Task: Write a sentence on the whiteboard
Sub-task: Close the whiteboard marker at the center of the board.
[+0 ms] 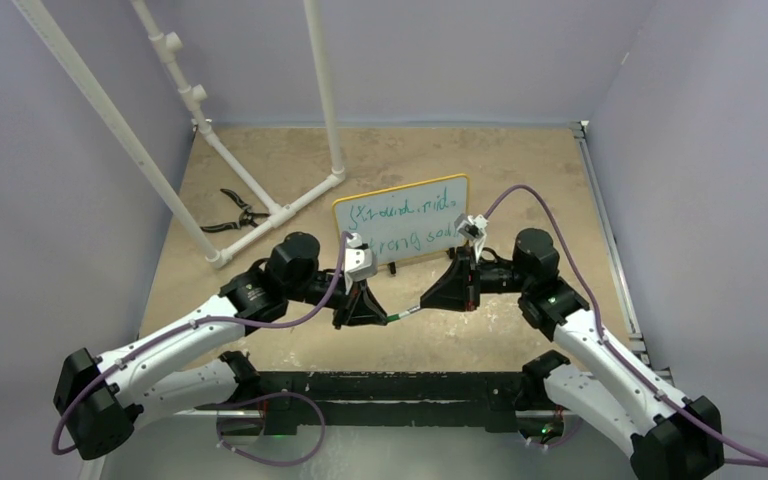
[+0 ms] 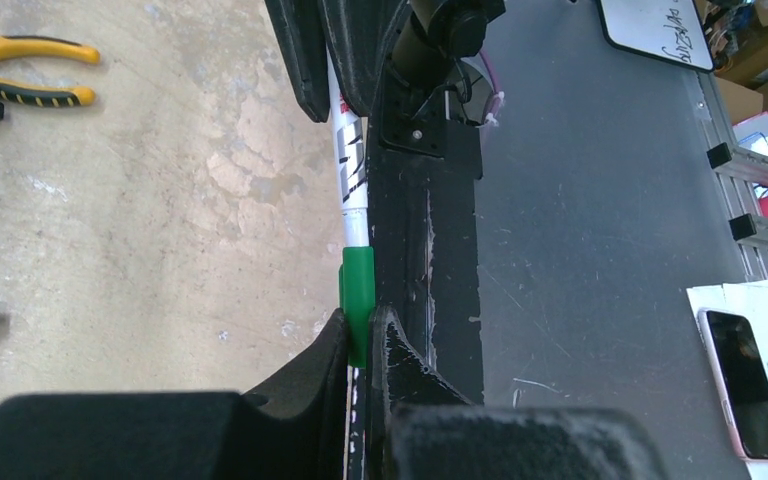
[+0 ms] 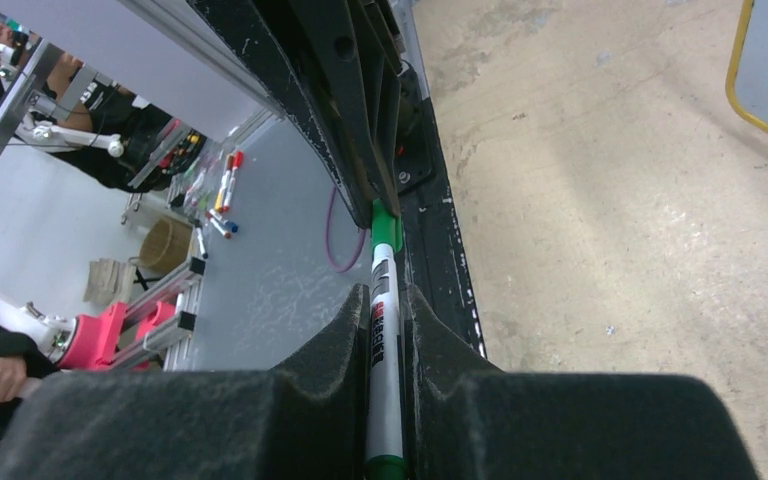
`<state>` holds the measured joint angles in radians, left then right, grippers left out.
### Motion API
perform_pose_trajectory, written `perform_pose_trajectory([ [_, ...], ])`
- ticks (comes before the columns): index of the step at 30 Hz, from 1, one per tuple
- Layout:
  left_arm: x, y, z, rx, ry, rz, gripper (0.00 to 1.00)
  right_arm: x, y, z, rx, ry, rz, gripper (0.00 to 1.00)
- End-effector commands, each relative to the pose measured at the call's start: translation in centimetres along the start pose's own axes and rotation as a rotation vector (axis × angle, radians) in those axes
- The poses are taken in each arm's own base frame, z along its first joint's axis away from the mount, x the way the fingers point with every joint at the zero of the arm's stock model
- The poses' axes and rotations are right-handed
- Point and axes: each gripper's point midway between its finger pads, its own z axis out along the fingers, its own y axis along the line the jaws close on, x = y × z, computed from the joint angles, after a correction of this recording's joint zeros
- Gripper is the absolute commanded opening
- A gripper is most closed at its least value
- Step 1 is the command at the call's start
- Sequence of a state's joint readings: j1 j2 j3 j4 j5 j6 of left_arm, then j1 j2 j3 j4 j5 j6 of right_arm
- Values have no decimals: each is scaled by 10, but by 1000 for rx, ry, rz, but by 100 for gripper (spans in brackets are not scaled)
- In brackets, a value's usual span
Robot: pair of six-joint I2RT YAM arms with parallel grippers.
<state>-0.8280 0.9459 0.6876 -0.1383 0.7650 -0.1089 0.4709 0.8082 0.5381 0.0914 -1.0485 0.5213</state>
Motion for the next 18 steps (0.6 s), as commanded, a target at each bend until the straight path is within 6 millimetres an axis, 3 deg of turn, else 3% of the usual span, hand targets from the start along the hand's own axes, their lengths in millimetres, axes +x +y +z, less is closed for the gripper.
perform_pose_trajectory([
  [1,-25,-4,4,25,-69,74,0,10,3,2,-73,10,-14,0],
  [18,-22,3,10,-1,-68,39,0,23,4,7,-153,-38,32,0],
])
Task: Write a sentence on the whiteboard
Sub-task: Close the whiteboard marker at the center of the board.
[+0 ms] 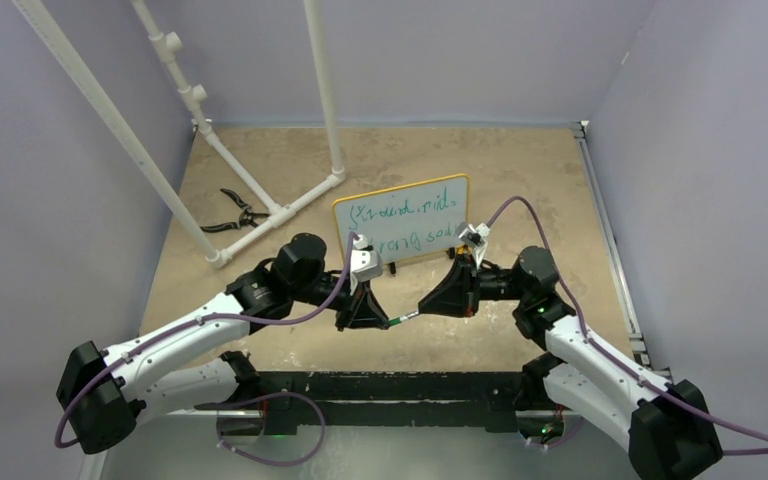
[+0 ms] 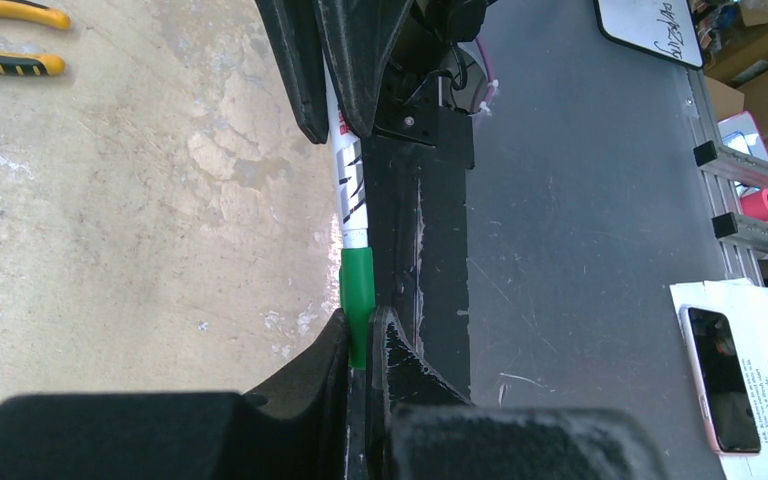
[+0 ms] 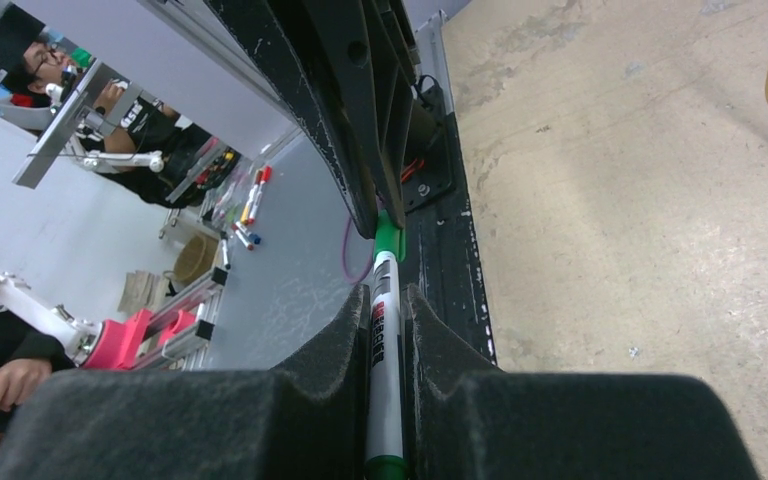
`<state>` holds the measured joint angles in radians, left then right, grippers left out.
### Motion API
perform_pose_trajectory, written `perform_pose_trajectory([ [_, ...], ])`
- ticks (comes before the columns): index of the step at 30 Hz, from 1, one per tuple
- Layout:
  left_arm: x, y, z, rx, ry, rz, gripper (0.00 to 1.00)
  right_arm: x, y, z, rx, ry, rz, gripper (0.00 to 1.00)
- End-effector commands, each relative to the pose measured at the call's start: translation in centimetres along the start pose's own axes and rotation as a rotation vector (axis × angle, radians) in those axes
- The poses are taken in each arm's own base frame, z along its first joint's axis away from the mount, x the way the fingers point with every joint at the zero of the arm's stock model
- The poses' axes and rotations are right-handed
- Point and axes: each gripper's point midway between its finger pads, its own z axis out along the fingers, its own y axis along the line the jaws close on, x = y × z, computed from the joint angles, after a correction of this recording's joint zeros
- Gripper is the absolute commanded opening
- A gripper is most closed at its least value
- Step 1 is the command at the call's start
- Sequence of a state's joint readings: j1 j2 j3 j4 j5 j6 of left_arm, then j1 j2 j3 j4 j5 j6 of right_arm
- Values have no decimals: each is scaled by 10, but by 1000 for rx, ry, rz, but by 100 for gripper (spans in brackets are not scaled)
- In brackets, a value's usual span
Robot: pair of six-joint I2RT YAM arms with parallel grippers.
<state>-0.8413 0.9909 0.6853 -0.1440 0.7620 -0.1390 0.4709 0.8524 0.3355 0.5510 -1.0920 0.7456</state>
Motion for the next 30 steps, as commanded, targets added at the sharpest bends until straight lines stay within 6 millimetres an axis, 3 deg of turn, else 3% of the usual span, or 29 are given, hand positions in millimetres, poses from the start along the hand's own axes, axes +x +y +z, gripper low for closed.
perform_pose_trajectory([
  [1,-34,0,1,-9,-111,97,0,5,10,3,-60,20,-3,0],
  [14,-43,2,4,-16,-131,89,1,5,16,6,-83,24,-14,0],
  [22,-33,4,5,-23,-88,55,42,1,19,6,-75,17,-35,0],
  [30,-22,2,8,12,-46,36,57,-7,19,6,-53,6,-59,0],
])
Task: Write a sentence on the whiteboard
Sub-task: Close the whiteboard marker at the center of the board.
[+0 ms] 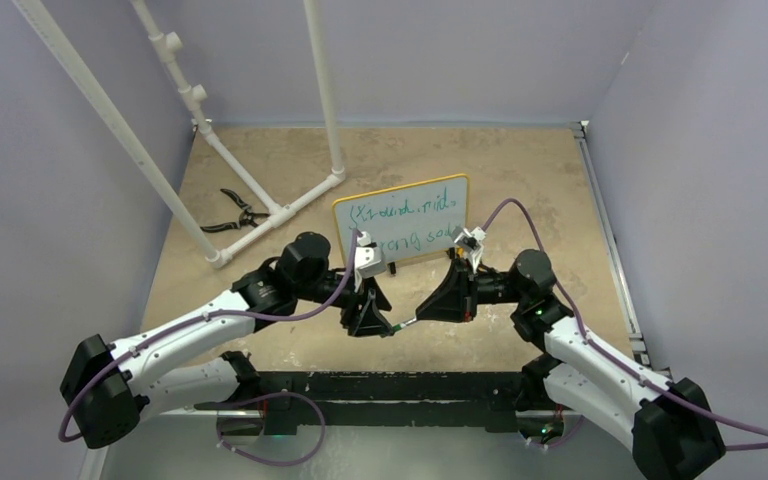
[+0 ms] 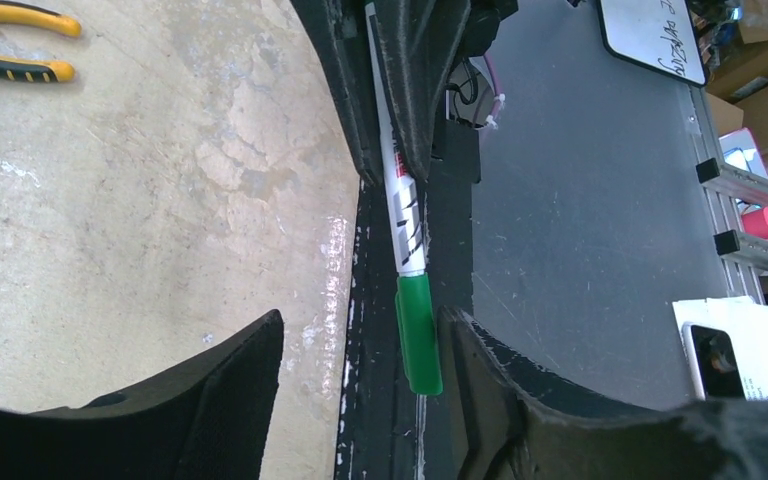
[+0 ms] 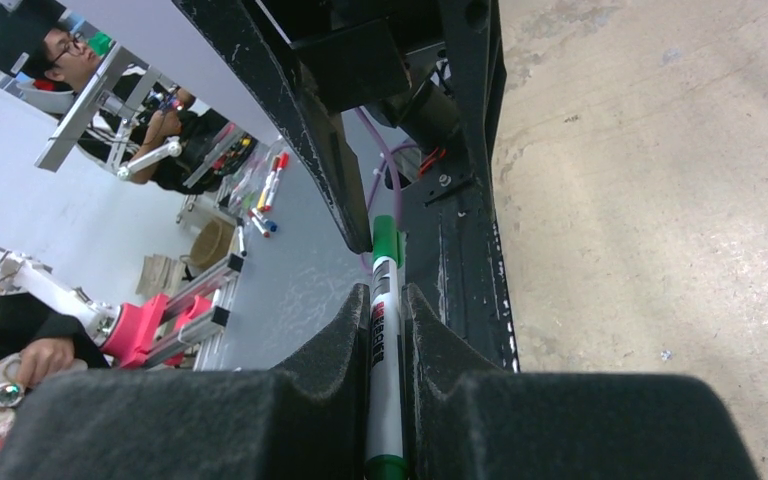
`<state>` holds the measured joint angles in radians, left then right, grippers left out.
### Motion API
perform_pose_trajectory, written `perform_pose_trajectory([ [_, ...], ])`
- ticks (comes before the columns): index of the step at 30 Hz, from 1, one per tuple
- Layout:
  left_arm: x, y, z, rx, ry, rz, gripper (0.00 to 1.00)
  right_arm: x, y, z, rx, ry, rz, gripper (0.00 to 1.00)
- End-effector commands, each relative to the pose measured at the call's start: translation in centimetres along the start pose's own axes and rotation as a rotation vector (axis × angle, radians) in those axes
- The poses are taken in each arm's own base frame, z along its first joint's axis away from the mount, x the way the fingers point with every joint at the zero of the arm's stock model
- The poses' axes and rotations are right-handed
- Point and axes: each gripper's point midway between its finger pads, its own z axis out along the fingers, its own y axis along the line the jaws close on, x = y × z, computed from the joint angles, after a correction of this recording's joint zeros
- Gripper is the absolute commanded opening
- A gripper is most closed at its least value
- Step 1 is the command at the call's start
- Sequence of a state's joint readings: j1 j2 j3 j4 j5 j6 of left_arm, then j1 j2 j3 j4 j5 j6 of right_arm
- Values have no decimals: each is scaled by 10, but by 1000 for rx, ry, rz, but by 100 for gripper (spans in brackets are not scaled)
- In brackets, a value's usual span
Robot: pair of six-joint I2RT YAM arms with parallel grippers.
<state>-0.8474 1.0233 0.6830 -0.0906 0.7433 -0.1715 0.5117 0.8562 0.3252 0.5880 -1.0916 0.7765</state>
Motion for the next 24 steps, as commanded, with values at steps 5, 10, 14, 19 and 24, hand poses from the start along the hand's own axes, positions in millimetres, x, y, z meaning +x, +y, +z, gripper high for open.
perform_pose_trajectory([
  [5,-12,-7,3,55,-8,42,60,-16,7,2,7,-17,-70,0],
  [10,-7,-10,7,82,15,31,62,-15,4,3,16,-6,-59,0],
  [14,-3,-12,9,99,33,26,59,-16,3,3,20,-10,-64,0],
  [19,0,-13,11,100,42,28,34,-18,5,3,24,-18,-69,0],
  [24,1,-13,13,104,50,27,17,-24,5,2,48,-55,-82,0],
])
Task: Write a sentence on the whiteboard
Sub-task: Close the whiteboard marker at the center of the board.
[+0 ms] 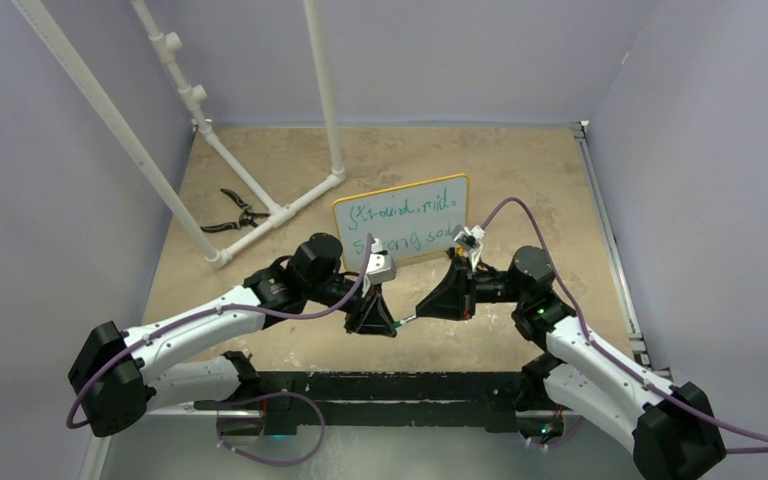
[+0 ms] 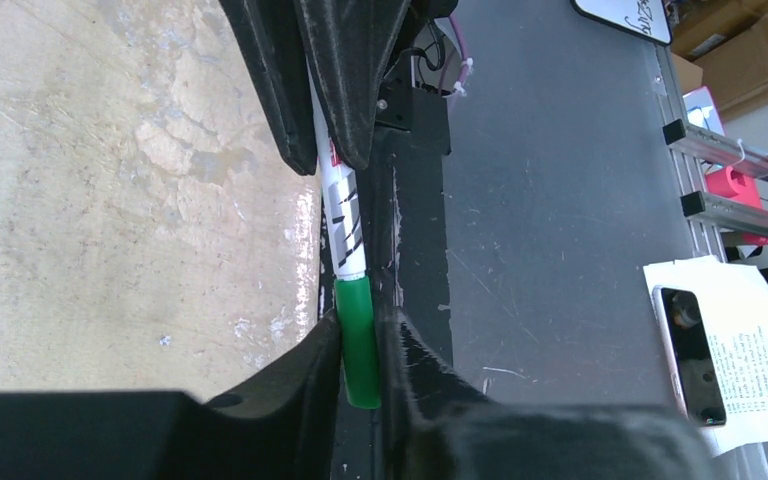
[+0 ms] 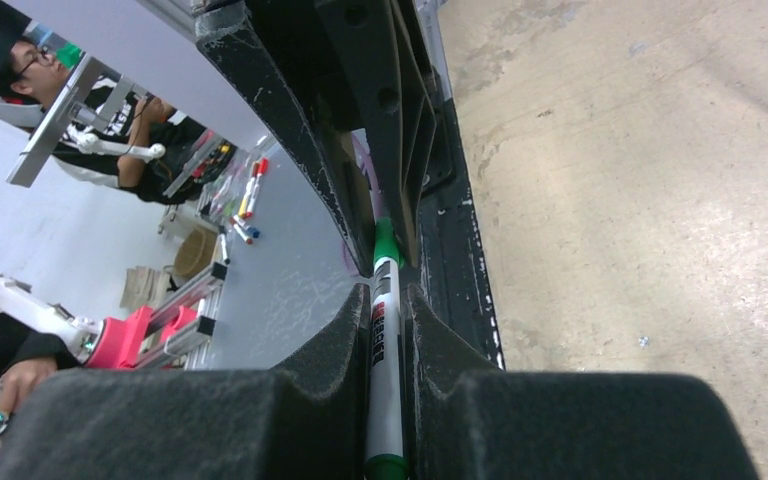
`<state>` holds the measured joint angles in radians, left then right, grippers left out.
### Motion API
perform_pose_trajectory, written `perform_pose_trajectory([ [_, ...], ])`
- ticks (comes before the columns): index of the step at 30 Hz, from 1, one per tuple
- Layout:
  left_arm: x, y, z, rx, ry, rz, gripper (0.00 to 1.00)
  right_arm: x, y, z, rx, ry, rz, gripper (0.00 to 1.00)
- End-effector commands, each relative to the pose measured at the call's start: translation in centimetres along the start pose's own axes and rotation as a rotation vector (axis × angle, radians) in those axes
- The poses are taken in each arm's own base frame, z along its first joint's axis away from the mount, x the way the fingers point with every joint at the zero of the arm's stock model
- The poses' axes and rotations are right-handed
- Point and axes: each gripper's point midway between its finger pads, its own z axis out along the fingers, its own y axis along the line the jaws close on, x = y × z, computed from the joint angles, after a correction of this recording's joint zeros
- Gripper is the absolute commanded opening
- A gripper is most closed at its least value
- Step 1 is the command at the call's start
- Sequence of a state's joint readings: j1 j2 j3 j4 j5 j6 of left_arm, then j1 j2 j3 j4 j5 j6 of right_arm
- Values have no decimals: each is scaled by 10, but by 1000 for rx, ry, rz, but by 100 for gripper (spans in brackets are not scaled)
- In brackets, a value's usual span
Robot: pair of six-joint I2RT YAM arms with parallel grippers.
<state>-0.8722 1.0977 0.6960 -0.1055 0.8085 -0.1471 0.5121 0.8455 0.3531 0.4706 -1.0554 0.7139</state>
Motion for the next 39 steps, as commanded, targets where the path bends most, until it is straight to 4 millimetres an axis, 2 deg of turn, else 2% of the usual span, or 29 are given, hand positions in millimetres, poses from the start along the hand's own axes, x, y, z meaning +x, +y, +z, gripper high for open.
perform_pose_trajectory([
  [1,-16,-5,2,19,-19,49,12,-25,12,1,7,-74,-91,0],
  [3,-19,-4,2,14,-21,52,0,-26,11,0,20,-96,-99,0],
  [9,-27,-3,0,-9,-57,77,0,-26,18,1,2,-127,-107,0],
  [18,-46,-10,-8,-24,-149,139,0,-7,30,27,-77,-66,-73,0],
  [24,-57,-12,-13,-41,-196,171,0,-2,37,34,-123,-57,-67,0],
  [39,-95,-14,-31,-131,-359,237,0,18,39,42,-138,3,-18,0],
])
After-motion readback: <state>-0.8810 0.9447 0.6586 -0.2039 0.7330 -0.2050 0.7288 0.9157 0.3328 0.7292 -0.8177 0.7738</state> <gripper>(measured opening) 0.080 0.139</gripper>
